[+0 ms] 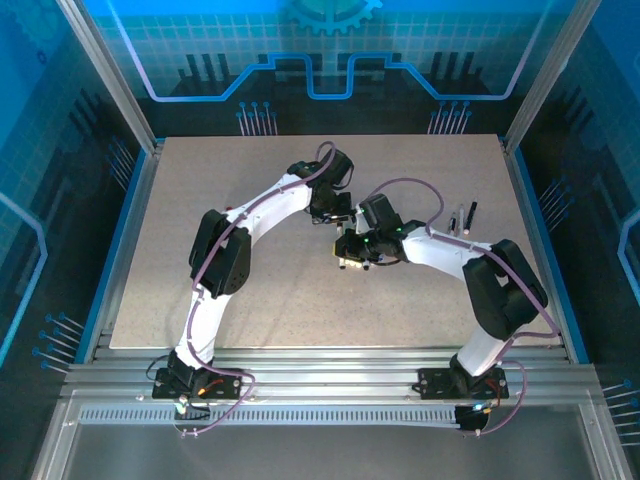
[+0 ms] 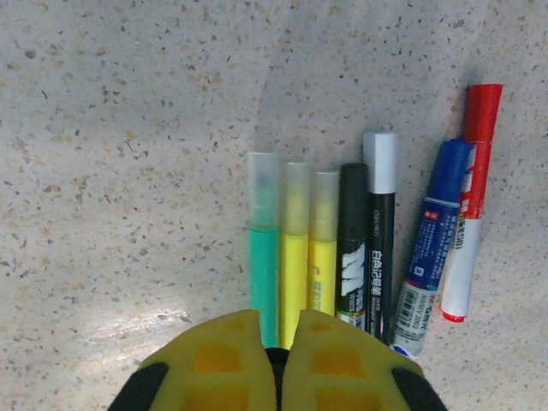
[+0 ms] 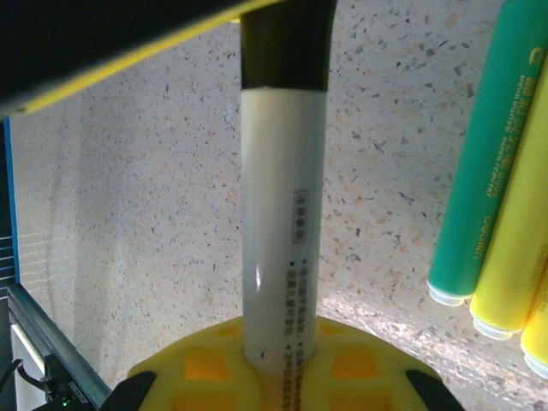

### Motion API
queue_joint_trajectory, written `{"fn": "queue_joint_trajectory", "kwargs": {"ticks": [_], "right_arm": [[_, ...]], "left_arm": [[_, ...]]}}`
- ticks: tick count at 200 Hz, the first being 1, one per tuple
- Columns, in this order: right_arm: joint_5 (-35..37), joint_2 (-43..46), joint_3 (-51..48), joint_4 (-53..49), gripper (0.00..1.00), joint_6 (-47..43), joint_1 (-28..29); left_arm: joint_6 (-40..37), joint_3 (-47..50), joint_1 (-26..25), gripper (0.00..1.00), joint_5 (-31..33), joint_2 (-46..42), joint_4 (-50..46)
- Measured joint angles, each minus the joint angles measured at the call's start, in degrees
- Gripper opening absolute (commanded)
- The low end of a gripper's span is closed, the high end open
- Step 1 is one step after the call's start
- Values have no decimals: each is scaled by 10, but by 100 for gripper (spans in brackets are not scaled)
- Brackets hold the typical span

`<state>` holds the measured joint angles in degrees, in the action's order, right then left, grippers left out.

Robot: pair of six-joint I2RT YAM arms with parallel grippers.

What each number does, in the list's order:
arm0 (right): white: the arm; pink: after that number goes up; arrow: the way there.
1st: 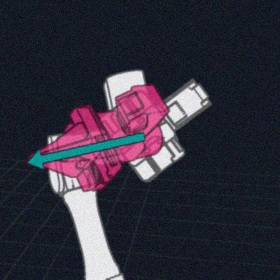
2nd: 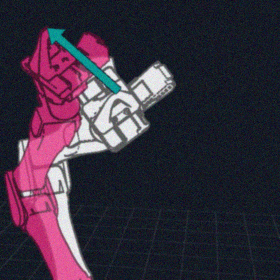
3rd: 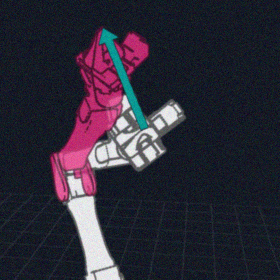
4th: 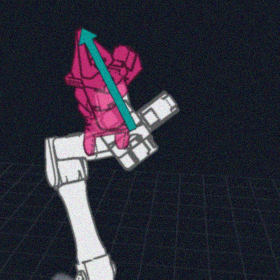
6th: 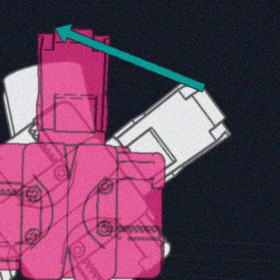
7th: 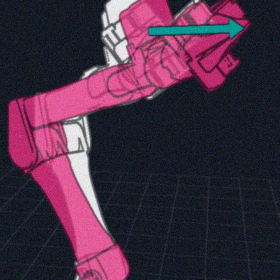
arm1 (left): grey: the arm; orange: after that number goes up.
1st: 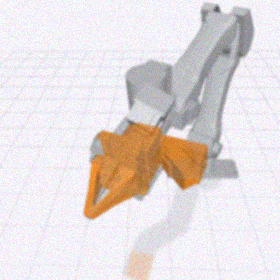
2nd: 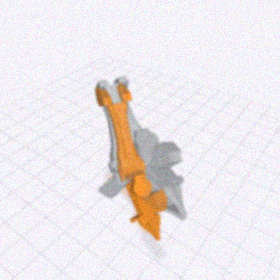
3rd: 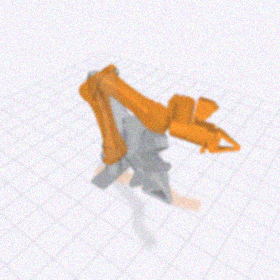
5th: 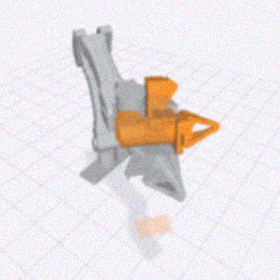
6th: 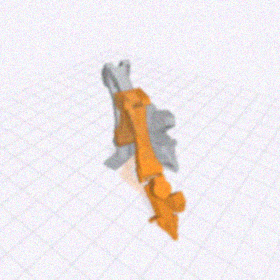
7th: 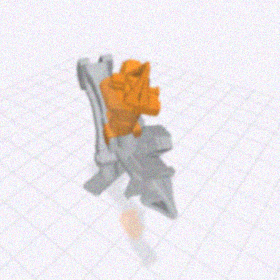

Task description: Open the pen caps

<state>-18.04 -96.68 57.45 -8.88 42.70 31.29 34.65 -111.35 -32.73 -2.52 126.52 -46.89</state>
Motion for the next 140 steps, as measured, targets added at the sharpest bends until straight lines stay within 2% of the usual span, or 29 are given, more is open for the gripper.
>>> {"fn": "queue_joint_trajectory", "kwargs": {"ticks": [35,64,81,103,121,140], "right_arm": [[13,-2,-4,7,0,8,9],[30,39,-49,38,0,11,29],[5,116,-108,3,0,8,68],[-22,209,-146,-47,0,4,119],[-16,256,-151,-76,0,2,112],[3,281,-151,-102,0,-7,91]], "left_arm": [[0,0,7,0,-11,4,-1],[4,-24,23,0,-56,14,-49],[4,-78,41,0,-29,40,-35],[3,-122,91,0,1,66,-16],[4,-123,123,0,23,68,-13],[2,-122,131,0,39,68,-13]]}}
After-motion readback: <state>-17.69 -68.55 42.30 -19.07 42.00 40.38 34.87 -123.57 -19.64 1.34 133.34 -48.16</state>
